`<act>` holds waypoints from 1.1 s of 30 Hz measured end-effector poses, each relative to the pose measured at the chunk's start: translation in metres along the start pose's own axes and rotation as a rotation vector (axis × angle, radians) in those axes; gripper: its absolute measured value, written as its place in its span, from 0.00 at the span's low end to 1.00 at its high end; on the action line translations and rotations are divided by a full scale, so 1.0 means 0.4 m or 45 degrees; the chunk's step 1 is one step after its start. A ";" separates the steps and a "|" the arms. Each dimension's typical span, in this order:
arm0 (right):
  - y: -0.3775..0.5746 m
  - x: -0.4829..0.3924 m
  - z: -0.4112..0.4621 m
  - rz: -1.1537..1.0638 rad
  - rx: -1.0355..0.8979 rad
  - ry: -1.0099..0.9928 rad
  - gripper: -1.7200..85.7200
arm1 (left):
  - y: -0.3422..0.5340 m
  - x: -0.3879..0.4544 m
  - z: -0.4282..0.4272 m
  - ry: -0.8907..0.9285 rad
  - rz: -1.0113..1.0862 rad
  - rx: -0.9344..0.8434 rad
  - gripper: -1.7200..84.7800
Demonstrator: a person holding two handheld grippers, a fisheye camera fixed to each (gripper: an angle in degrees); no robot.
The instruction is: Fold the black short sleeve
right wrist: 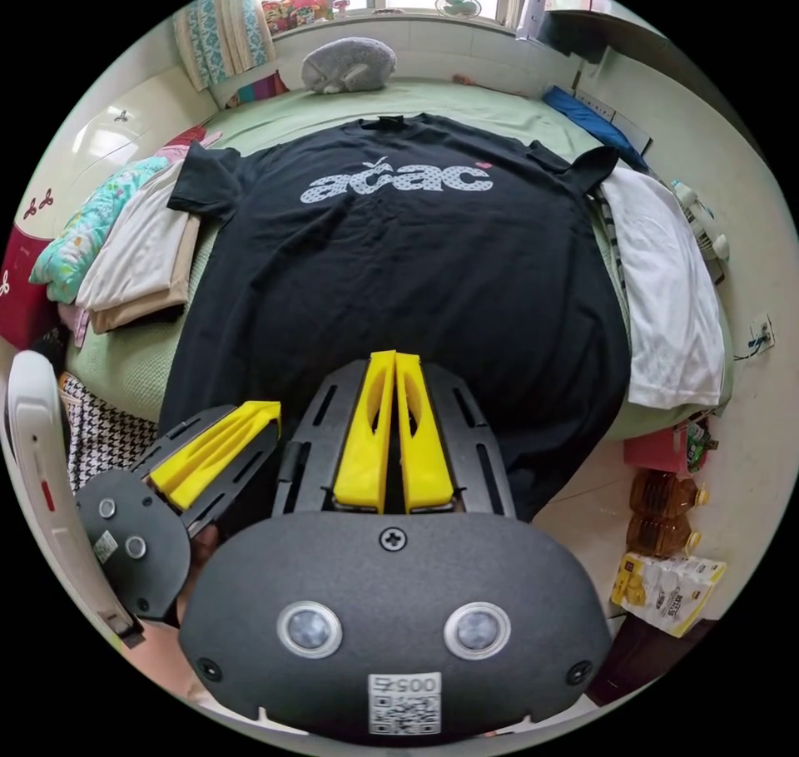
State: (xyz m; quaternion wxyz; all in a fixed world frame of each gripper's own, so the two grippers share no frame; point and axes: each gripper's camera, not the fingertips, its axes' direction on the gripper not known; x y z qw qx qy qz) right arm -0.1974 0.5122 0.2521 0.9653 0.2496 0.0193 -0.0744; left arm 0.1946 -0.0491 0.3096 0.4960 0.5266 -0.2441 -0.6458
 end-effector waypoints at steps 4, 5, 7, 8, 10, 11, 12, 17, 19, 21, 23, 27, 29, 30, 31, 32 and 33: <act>-0.002 0.001 -0.001 0.005 0.005 -0.007 0.01 | 0.000 -0.010 -0.002 0.028 -0.008 0.008 0.02; -0.002 0.001 -0.002 0.005 0.006 -0.007 0.01 | 0.000 -0.012 -0.002 0.032 -0.010 0.009 0.02; -0.004 -0.002 -0.001 0.005 0.006 -0.005 0.01 | 0.001 -0.017 -0.001 0.043 -0.015 0.009 0.02; -0.005 -0.003 -0.001 0.005 0.005 -0.005 0.01 | 0.001 -0.017 -0.001 0.044 -0.015 0.009 0.02; -0.008 -0.007 0.001 0.000 0.001 0.001 0.01 | 0.001 -0.017 -0.001 0.039 -0.014 0.009 0.02; -0.009 -0.009 0.001 -0.002 0.001 0.003 0.01 | 0.000 -0.017 0.000 0.037 -0.013 0.008 0.02; -0.010 -0.011 0.001 -0.006 0.001 0.007 0.01 | 0.000 -0.016 0.000 0.034 -0.011 0.006 0.02; -0.018 -0.015 0.005 -0.008 -0.017 0.006 0.01 | 0.001 -0.020 0.000 0.038 -0.019 0.012 0.02; -0.021 -0.015 0.006 -0.005 -0.021 0.003 0.01 | 0.002 -0.022 -0.001 0.042 -0.022 0.017 0.02; -0.022 -0.016 0.004 -0.005 -0.016 -0.001 0.01 | 0.002 -0.023 0.000 0.042 -0.022 0.016 0.02; -0.023 -0.016 0.002 -0.005 -0.015 -0.005 0.01 | 0.002 -0.024 0.000 0.043 -0.022 0.015 0.02; -0.029 -0.017 0.002 -0.002 -0.021 -0.010 0.01 | 0.001 -0.022 0.002 0.039 -0.021 0.013 0.02; -0.030 -0.018 0.001 -0.002 -0.020 -0.011 0.01 | 0.000 -0.020 0.002 0.031 -0.019 0.011 0.02; -0.031 -0.018 0.000 -0.002 -0.020 -0.010 0.01 | 0.000 -0.019 0.003 0.027 -0.018 0.011 0.02; -0.033 -0.019 0.000 -0.002 -0.021 -0.008 0.01 | 0.000 -0.018 0.003 0.025 -0.018 0.011 0.02; -0.033 -0.020 0.000 -0.003 -0.022 -0.008 0.01 | 0.000 -0.018 0.003 0.025 -0.018 0.011 0.02; -0.035 -0.020 -0.001 -0.003 -0.023 -0.009 0.01 | 0.000 -0.019 0.004 0.026 -0.020 0.010 0.02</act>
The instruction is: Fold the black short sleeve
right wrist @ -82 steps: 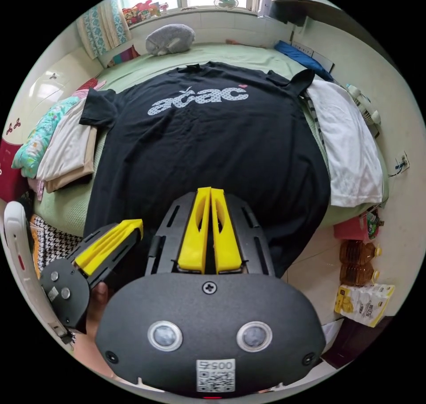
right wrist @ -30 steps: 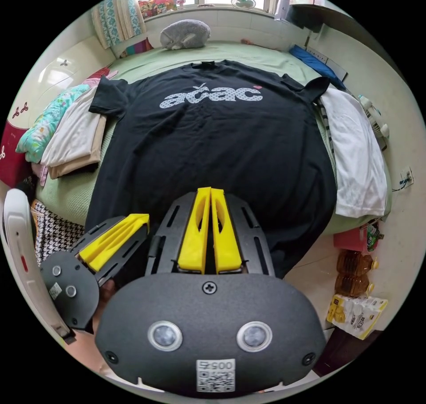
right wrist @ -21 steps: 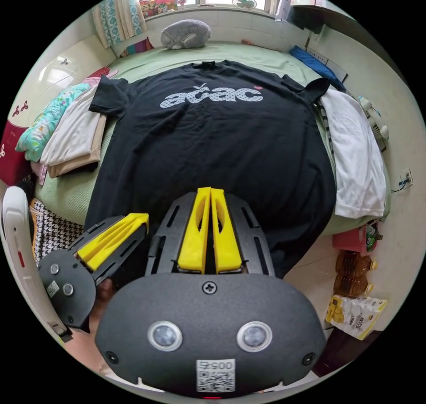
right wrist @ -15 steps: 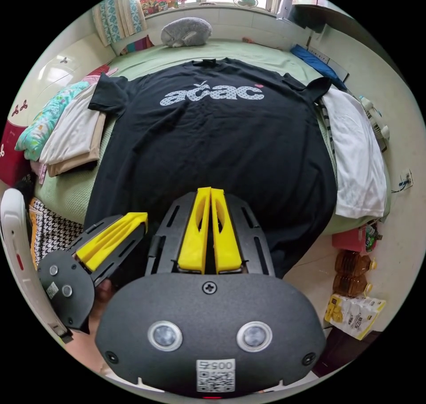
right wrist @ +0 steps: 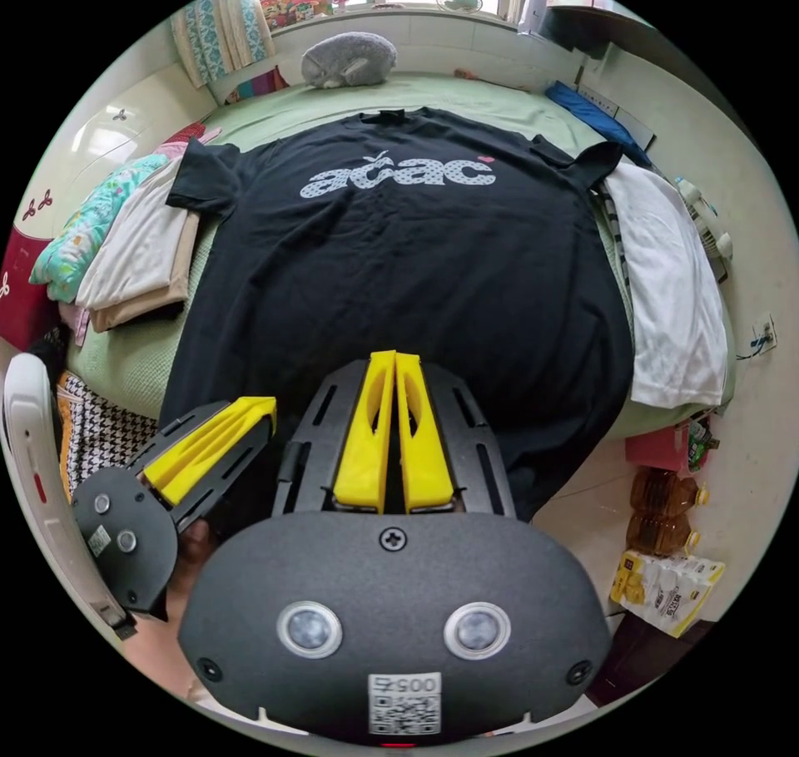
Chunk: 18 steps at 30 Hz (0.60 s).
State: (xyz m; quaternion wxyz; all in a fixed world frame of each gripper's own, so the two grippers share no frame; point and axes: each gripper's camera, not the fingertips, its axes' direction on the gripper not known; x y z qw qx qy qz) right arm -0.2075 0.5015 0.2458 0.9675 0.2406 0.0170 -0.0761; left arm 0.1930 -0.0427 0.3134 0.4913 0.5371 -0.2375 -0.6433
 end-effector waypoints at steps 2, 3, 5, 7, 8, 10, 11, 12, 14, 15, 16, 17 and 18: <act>-0.002 0.000 -0.001 0.001 0.000 -0.002 0.01 | 0.000 0.000 0.000 0.004 -0.002 0.000 0.02; -0.003 0.000 -0.002 0.002 -0.001 -0.004 0.01 | 0.000 -0.001 0.000 0.007 -0.003 0.001 0.02; -0.005 0.000 -0.004 0.003 -0.001 -0.004 0.01 | 0.000 0.000 0.001 0.009 -0.004 0.001 0.02; -0.006 0.000 -0.007 0.004 0.003 -0.007 0.01 | 0.000 0.000 0.001 0.010 -0.004 0.002 0.02; -0.007 0.000 -0.008 0.004 0.003 -0.008 0.01 | 0.000 0.000 0.001 0.010 -0.004 0.002 0.02; -0.009 0.001 -0.011 0.006 0.003 -0.013 0.01 | -0.001 0.001 0.003 0.010 -0.007 0.000 0.02; -0.010 0.002 -0.012 0.006 0.003 -0.014 0.01 | -0.001 0.002 0.003 0.010 -0.007 -0.001 0.02; -0.012 0.002 -0.013 0.006 0.002 -0.015 0.01 | -0.001 0.003 0.003 0.009 -0.006 0.000 0.02; -0.014 0.002 -0.015 0.007 -0.001 -0.011 0.01 | 0.000 0.005 0.003 0.006 -0.003 0.002 0.02; -0.016 0.002 -0.016 0.006 -0.001 -0.009 0.01 | 0.000 0.006 0.003 0.005 -0.002 0.003 0.02; -0.017 0.002 -0.018 0.005 0.000 -0.006 0.01 | 0.001 0.006 0.003 0.006 -0.003 0.004 0.02; -0.017 0.001 -0.020 0.004 0.001 -0.005 0.01 | 0.000 0.006 0.003 0.006 -0.003 0.003 0.02; -0.018 0.001 -0.022 0.003 0.003 -0.003 0.01 | 0.000 0.006 0.004 0.008 -0.005 0.002 0.02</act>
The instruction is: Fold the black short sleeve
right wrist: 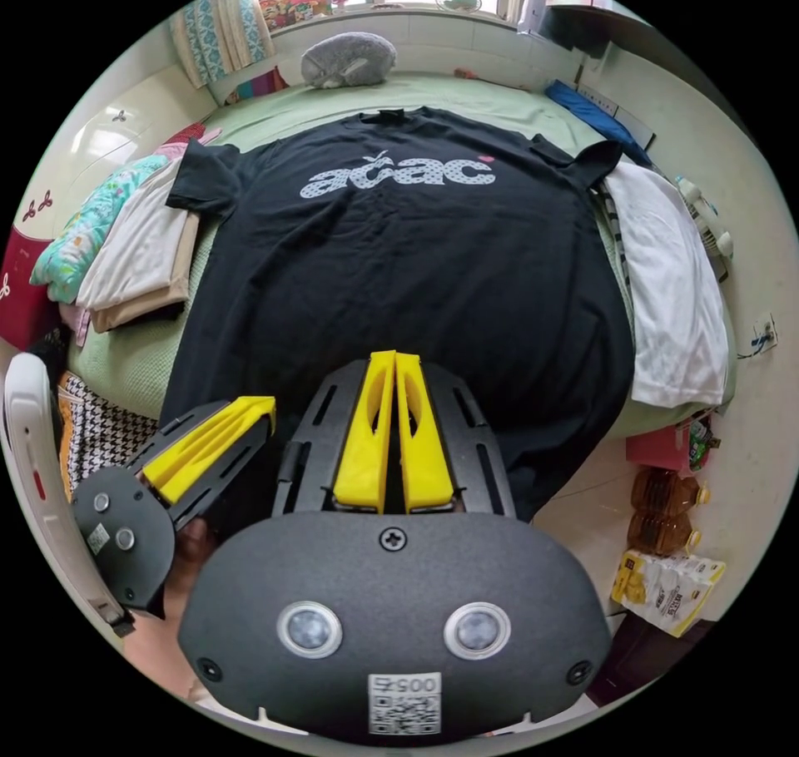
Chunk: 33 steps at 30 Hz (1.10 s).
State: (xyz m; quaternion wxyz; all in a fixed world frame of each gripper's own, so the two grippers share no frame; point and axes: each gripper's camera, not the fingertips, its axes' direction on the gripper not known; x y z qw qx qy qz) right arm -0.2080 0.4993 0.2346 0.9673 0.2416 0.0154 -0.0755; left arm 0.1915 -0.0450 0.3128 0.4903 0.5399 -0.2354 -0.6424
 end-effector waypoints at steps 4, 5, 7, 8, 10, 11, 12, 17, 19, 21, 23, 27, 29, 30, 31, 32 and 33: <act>-0.005 0.002 -0.008 -0.001 0.001 0.002 0.01 | 0.000 0.001 0.001 0.003 -0.001 -0.001 0.02; -0.006 0.003 -0.009 -0.002 -0.001 0.003 0.00 | 0.000 0.002 0.001 0.003 0.000 -0.001 0.02; -0.009 0.005 -0.014 -0.004 -0.002 0.007 0.00 | 0.000 0.005 0.002 0.001 0.003 -0.002 0.02; -0.010 0.005 -0.016 -0.005 -0.002 0.008 0.00 | 0.000 0.005 0.003 0.001 0.004 -0.002 0.02; -0.013 0.009 -0.022 -0.007 -0.002 0.010 0.01 | -0.001 0.007 0.004 -0.002 0.003 -0.004 0.02; -0.014 0.010 -0.024 -0.007 -0.002 0.010 0.01 | -0.001 0.007 0.004 -0.001 0.003 -0.004 0.02; -0.016 0.013 -0.027 -0.007 -0.002 0.009 0.01 | -0.001 0.007 0.005 0.000 0.002 -0.004 0.02; -0.022 0.031 -0.045 0.001 0.000 -0.001 0.01 | 0.000 0.008 0.005 0.002 0.001 0.001 0.02; -0.024 0.041 -0.056 0.002 0.004 -0.006 0.01 | 0.000 0.008 0.006 0.001 0.000 -0.001 0.02; -0.027 0.049 -0.064 0.004 0.003 -0.009 0.01 | -0.001 0.008 0.007 0.002 0.000 -0.003 0.02; -0.031 0.058 -0.071 0.006 0.001 -0.012 0.01 | -0.001 0.008 0.007 0.002 0.001 -0.003 0.02; -0.038 0.080 -0.092 0.007 0.000 -0.016 0.01 | -0.001 0.008 0.009 -0.002 0.002 -0.004 0.02; -0.040 0.090 -0.104 0.007 0.005 -0.019 0.01 | -0.001 0.007 0.009 -0.003 0.003 -0.005 0.02; -0.041 0.097 -0.112 0.007 0.010 -0.022 0.01 | -0.001 0.006 0.009 -0.003 0.003 -0.004 0.02; -0.042 0.105 -0.120 0.008 0.013 -0.024 0.01 | -0.001 0.005 0.009 -0.001 0.003 -0.003 0.02; -0.043 0.110 -0.124 0.009 0.014 -0.025 0.01 | -0.001 0.004 0.009 -0.001 0.003 -0.003 0.02; -0.046 0.118 -0.131 0.012 0.014 -0.026 0.01 | -0.001 0.002 0.009 0.000 0.002 -0.003 0.02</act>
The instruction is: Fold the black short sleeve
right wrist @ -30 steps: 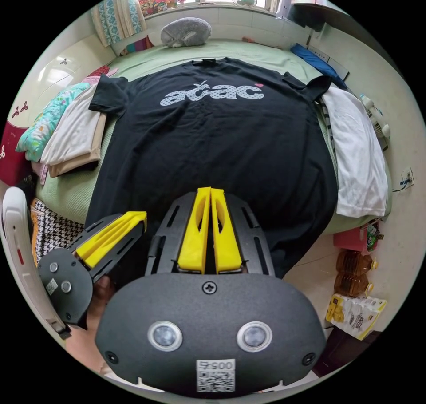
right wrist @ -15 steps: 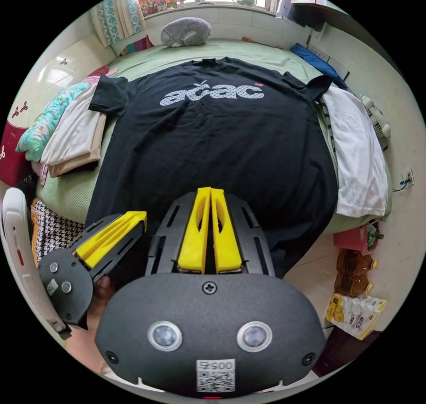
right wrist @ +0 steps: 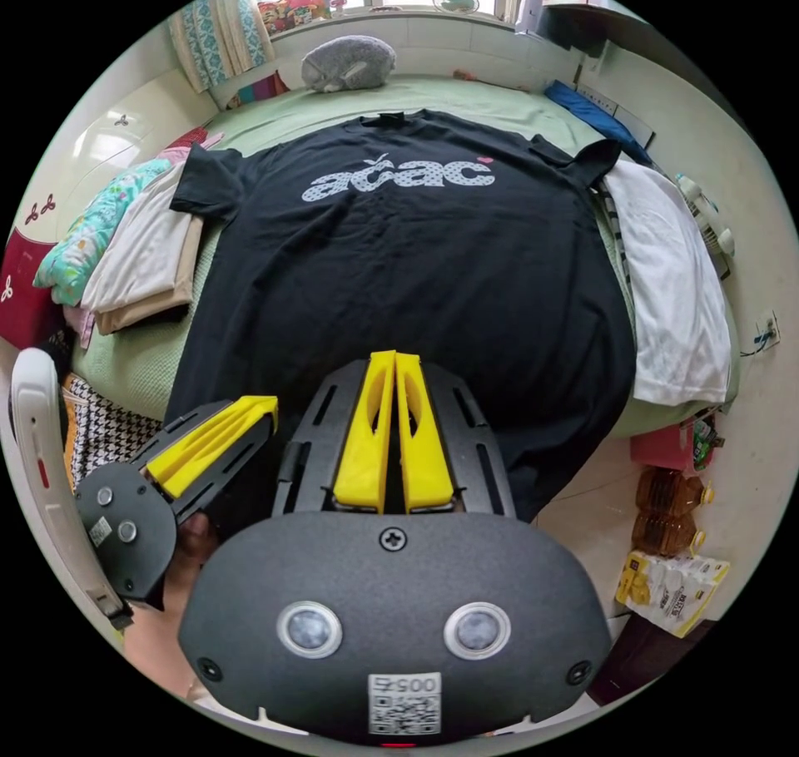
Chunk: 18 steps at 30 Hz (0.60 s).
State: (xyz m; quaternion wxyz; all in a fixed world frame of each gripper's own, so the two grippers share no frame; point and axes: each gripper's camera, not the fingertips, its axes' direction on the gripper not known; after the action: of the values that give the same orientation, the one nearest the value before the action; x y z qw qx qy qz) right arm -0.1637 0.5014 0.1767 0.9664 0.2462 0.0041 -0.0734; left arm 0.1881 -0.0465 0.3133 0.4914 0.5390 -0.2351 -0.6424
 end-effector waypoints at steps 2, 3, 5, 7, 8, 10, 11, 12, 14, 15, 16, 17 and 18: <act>-0.004 0.014 -0.012 0.004 0.001 -0.002 0.01 | 0.000 -0.003 0.000 0.000 -0.002 0.000 0.02; -0.006 0.023 -0.021 0.006 0.004 -0.004 0.01 | 0.000 -0.005 0.000 0.001 -0.002 0.000 0.02; -0.010 0.036 -0.034 0.006 0.005 -0.007 0.01 | -0.001 -0.007 0.000 0.001 -0.001 0.000 0.02; -0.019 0.058 -0.050 0.009 0.001 -0.018 0.01 | -0.002 -0.012 0.001 0.000 -0.001 -0.003 0.02; -0.023 0.065 -0.054 0.009 -0.002 -0.030 0.01 | -0.002 -0.013 0.001 0.000 -0.001 -0.004 0.02; -0.039 0.111 -0.070 0.013 -0.019 -0.156 0.01 | -0.003 -0.021 0.002 0.001 -0.004 -0.009 0.02; -0.043 0.129 -0.074 0.023 -0.023 -0.206 0.01 | -0.003 -0.023 0.002 0.002 -0.004 -0.009 0.02; -0.048 0.171 -0.080 0.070 -0.023 -0.305 0.01 | -0.002 -0.027 0.001 0.004 -0.006 -0.009 0.02; -0.047 0.241 -0.093 0.143 0.009 -0.464 0.01 | -0.001 -0.034 0.000 0.003 -0.009 -0.004 0.02; -0.043 0.282 -0.100 0.179 0.026 -0.562 0.01 | 0.000 -0.038 -0.001 -0.001 -0.011 0.000 0.02; -0.040 0.317 -0.104 0.225 0.030 -0.600 0.01 | 0.000 -0.042 -0.002 -0.006 -0.013 0.001 0.02; -0.038 0.331 -0.108 0.242 0.032 -0.607 0.01 | 0.000 -0.044 -0.002 -0.008 -0.014 0.001 0.02; -0.036 0.349 -0.116 0.250 0.039 -0.616 0.01 | -0.001 -0.048 -0.003 -0.007 -0.015 0.002 0.02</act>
State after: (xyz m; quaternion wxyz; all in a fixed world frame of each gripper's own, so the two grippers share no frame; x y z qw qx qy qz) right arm -0.0265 0.4915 0.1230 0.9379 0.2353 -0.2523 -0.0359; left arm 0.1876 -0.0290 0.3216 0.4865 0.5389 -0.2336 -0.6467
